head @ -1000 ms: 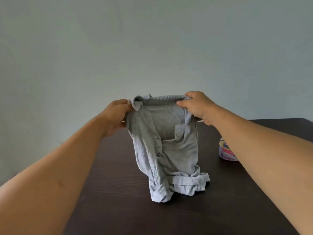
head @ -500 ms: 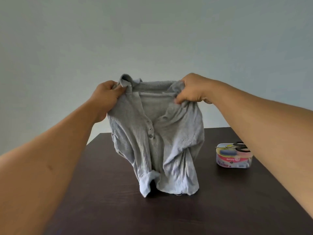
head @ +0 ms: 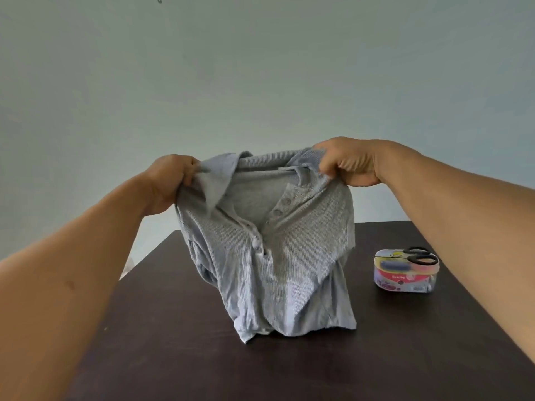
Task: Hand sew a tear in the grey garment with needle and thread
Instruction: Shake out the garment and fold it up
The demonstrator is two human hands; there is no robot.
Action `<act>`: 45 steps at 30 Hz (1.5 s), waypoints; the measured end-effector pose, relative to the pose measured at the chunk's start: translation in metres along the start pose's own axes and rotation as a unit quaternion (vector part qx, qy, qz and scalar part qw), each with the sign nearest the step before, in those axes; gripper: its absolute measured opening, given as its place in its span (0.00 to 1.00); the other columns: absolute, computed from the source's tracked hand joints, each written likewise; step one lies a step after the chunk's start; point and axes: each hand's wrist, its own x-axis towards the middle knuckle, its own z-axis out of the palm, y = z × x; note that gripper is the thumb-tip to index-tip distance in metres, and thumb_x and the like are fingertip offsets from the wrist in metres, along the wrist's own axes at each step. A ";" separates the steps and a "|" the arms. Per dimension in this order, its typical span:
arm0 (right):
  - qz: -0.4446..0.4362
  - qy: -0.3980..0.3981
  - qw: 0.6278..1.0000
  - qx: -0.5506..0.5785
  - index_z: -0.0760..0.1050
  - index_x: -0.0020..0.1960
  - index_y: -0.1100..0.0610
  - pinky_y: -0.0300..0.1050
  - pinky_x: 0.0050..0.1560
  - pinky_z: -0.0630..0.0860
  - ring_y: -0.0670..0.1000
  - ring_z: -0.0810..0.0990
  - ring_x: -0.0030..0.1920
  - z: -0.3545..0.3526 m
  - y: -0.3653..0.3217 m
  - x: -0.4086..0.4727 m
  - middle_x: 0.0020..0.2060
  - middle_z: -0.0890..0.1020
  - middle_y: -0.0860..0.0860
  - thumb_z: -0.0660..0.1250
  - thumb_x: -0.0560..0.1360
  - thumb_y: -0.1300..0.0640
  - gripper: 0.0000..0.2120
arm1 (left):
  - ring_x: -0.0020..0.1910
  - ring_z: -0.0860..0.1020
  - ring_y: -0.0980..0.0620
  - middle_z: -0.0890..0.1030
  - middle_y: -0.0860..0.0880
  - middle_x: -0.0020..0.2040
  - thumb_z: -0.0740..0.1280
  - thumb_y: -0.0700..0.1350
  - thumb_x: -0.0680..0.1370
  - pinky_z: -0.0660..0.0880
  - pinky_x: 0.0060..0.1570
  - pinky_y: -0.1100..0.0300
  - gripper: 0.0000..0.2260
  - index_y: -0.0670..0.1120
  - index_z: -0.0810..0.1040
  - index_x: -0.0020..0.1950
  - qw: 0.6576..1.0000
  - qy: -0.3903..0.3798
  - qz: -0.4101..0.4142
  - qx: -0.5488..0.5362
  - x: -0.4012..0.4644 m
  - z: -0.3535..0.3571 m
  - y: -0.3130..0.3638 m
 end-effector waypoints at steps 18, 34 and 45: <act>-0.134 0.040 0.990 0.031 0.80 0.55 0.59 0.48 0.57 0.79 0.54 0.82 0.52 0.057 -0.009 0.024 0.49 0.83 0.55 0.60 0.81 0.59 0.11 | 0.38 0.79 0.48 0.81 0.45 0.40 0.51 0.30 0.76 0.78 0.38 0.59 0.17 0.43 0.77 0.45 0.980 -0.129 0.069 -0.134 -0.009 0.063 0.029; -0.113 0.200 0.972 -0.041 0.81 0.51 0.58 0.52 0.50 0.82 0.58 0.83 0.51 0.062 -0.001 0.037 0.49 0.84 0.58 0.64 0.76 0.62 0.07 | 0.38 0.83 0.54 0.84 0.46 0.44 0.77 0.47 0.73 0.78 0.34 0.62 0.13 0.44 0.80 0.53 0.991 -0.084 0.073 0.071 -0.010 0.073 0.037; -0.039 0.140 0.955 0.258 0.81 0.56 0.56 0.58 0.63 0.76 0.57 0.83 0.55 0.094 0.062 0.023 0.51 0.86 0.56 0.63 0.79 0.43 0.18 | 0.34 0.83 0.51 0.83 0.47 0.39 0.73 0.39 0.73 0.83 0.39 0.56 0.07 0.43 0.79 0.49 0.985 0.041 0.009 -0.170 0.002 0.088 0.062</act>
